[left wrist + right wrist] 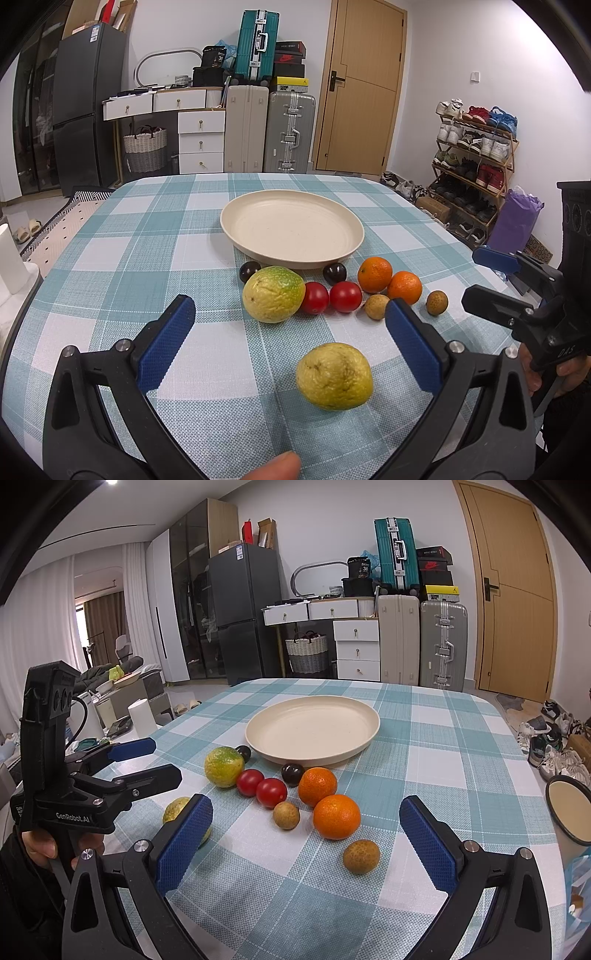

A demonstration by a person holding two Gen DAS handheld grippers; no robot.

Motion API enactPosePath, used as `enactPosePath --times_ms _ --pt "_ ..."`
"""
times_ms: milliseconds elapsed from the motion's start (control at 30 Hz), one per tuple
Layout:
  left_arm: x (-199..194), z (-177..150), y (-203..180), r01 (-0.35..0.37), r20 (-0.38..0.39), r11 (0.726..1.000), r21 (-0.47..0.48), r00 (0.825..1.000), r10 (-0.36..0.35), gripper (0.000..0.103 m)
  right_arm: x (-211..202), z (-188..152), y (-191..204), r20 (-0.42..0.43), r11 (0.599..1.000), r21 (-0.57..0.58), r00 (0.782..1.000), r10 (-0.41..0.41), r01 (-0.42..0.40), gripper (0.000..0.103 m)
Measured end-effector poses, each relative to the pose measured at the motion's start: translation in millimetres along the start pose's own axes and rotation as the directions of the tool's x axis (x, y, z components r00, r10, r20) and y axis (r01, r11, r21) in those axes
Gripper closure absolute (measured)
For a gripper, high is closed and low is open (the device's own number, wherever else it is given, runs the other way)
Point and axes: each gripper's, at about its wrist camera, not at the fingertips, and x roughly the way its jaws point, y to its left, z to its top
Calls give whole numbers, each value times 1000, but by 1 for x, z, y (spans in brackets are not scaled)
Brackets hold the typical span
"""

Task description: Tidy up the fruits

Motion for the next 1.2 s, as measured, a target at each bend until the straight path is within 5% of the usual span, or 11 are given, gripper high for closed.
enactPosePath --times_ms 1200 --pt "3 0 -2 3 0 1000 1 1000 -3 0 11 -1 -12 -48 999 44 999 -25 27 0"
